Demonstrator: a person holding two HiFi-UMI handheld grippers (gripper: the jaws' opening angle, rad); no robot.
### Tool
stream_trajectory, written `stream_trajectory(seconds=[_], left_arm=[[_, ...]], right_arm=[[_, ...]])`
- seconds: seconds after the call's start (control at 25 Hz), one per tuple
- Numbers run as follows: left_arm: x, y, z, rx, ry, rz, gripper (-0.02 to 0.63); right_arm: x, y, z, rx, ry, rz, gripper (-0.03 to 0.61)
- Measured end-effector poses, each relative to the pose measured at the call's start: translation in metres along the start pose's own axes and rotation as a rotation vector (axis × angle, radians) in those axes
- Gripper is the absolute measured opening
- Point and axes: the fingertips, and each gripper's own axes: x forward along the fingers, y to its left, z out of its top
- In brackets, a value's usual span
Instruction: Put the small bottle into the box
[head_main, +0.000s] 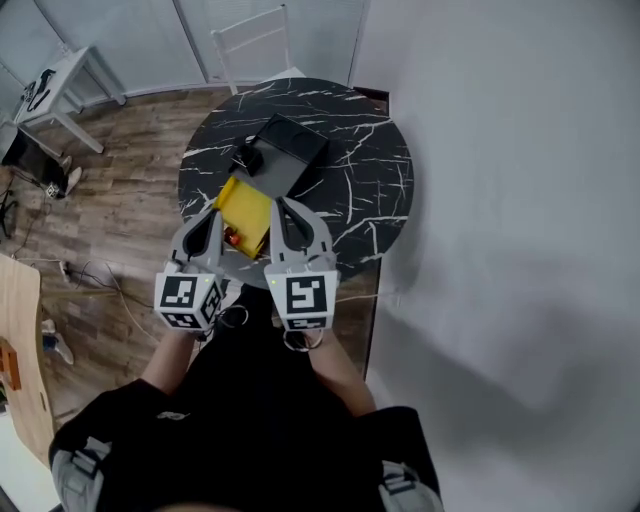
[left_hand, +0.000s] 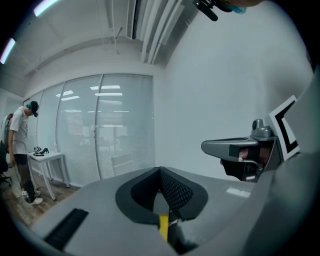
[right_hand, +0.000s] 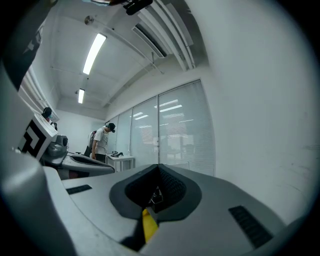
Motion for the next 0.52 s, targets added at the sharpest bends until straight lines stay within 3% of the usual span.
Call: stream_trajectory(seconds=[0.52], left_arm=[[-0.007,-0.011,-0.008,0.023,0.005,-0.021,0.0]], right_arm=[[-0.02,-0.004,-0.004,-0.006,-0.001,-0.035,-0.005]])
